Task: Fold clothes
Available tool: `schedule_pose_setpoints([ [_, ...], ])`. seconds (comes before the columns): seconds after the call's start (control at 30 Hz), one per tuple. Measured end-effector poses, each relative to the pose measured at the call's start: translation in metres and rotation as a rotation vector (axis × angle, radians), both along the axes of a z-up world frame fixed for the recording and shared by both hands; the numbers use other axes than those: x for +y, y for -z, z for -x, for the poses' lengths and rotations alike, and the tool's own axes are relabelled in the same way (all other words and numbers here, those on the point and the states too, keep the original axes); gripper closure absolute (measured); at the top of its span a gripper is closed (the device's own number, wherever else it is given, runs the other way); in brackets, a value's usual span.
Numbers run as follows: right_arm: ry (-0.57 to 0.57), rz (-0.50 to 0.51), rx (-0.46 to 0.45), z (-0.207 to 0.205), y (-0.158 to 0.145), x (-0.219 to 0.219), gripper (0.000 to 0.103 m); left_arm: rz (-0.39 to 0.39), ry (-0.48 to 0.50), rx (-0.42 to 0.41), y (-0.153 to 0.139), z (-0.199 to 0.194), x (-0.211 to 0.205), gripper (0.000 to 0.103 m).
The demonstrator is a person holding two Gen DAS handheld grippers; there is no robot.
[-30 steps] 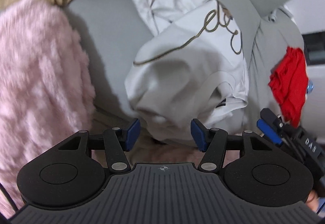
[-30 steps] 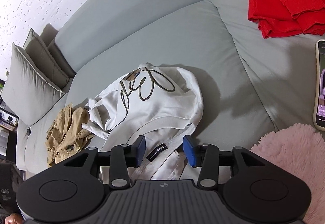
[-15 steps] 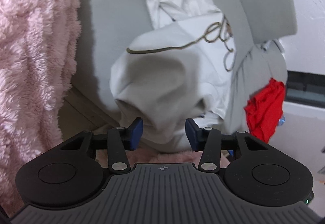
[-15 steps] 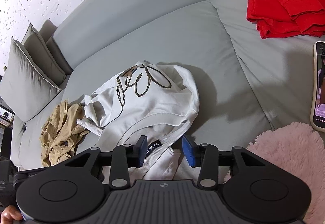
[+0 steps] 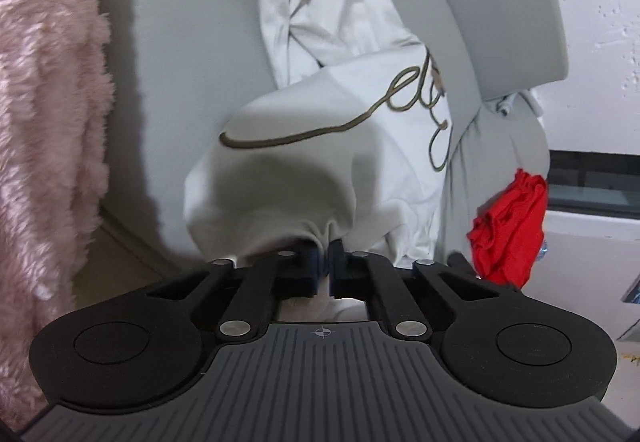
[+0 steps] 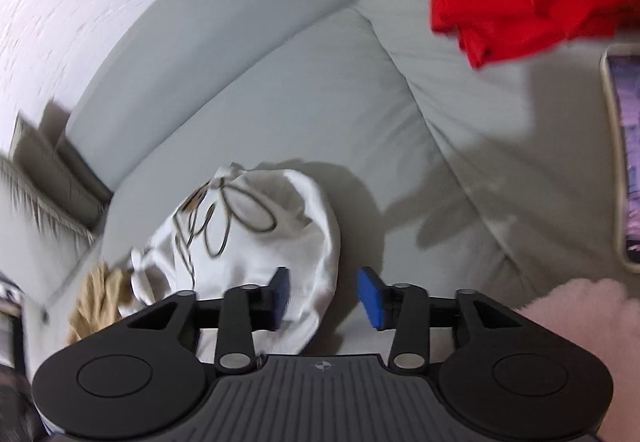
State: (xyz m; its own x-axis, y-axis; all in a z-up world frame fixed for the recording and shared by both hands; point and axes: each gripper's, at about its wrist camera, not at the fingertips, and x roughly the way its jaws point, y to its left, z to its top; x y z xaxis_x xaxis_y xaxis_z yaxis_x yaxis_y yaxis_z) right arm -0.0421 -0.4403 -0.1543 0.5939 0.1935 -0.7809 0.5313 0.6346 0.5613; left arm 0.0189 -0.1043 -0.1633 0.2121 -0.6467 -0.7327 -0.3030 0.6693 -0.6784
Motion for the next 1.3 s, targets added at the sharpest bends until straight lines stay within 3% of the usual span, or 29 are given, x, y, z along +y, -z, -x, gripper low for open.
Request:
schedule_pose_setpoints([
  [0.07,0.012,-0.036,0.005,-0.007,0.007,-0.004,0.043,-0.006,0.007,-0.009,-0.003,-0.002,0.0,0.101],
  [0.13,0.015,-0.071,0.005,-0.016,0.016,-0.005,0.041,-0.01,0.005,-0.009,-0.006,-0.004,0.002,0.101],
  [0.17,0.018,-0.058,0.023,-0.022,0.02,-0.004,0.045,-0.011,0.004,-0.009,-0.007,-0.005,0.003,0.101],
  [0.2,0.02,-0.046,0.039,-0.028,0.025,-0.003,0.056,-0.017,-0.001,-0.01,-0.009,-0.005,0.006,0.101],
  [0.23,0.02,-0.031,0.048,-0.03,0.026,-0.001,0.093,-0.023,-0.007,-0.012,-0.011,-0.006,0.009,0.102],
  [0.27,0.016,-0.014,0.056,-0.033,0.026,0.001,0.099,-0.028,-0.01,-0.016,-0.014,-0.007,0.012,0.102],
  [0.33,0.01,0.01,0.034,-0.034,0.016,0.006,0.099,-0.038,-0.016,-0.03,-0.02,-0.009,0.016,0.102],
  [0.43,-0.021,0.02,-0.063,-0.033,-0.018,0.014,0.099,-0.083,-0.033,-0.138,-0.05,-0.016,0.028,0.102],
  [0.47,-0.029,0.015,-0.1,-0.032,-0.031,0.017,0.099,-0.101,-0.041,-0.227,-0.075,-0.023,0.035,0.102],
  [0.53,-0.03,-0.013,-0.202,-0.03,-0.064,0.019,0.099,-0.107,-0.049,-0.3,-0.097,-0.028,0.039,0.102],
  [0.57,-0.035,-0.026,-0.269,-0.029,-0.087,0.022,0.099,-0.113,-0.052,-0.418,-0.131,-0.033,0.042,0.102],
  [0.63,-0.047,-0.026,-0.387,-0.025,-0.129,0.027,0.099,-0.122,-0.05,-0.514,-0.159,-0.034,0.044,0.102],
  [0.67,-0.057,-0.016,-0.496,-0.02,-0.165,0.034,0.099,-0.143,-0.044,-0.657,-0.199,-0.031,0.045,0.102],
  [0.73,-0.061,-0.001,-0.588,-0.012,-0.195,0.037,0.099,-0.164,-0.039,-0.83,-0.247,-0.023,0.047,0.102],
  [0.77,-0.064,0.019,-0.677,-0.002,-0.222,0.041,0.099,-0.173,-0.038,-0.915,-0.27,-0.018,0.048,0.102],
  [0.83,-0.062,0.063,-0.821,0.018,-0.264,0.046,0.099,-0.176,-0.042,-1.075,-0.31,-0.001,0.054,0.102],
  [0.9,-0.063,0.116,-0.941,0.04,-0.297,0.052,0.099,-0.17,-0.042,-1.177,-0.335,0.014,0.058,0.102],
  [1.07,-0.087,0.196,-0.955,0.061,-0.317,0.059,0.099,-0.183,0.002,-1.178,-0.345,0.038,0.062,0.101],
  [1.23,-0.11,0.189,-0.811,0.052,-0.282,0.056,0.099,-0.184,0.049,-1.029,-0.304,0.034,0.06,0.099],
  [1.3,-0.11,0.182,-0.688,0.043,-0.248,0.055,0.099,-0.151,0.082,-0.892,-0.267,0.021,0.062,0.093],
])
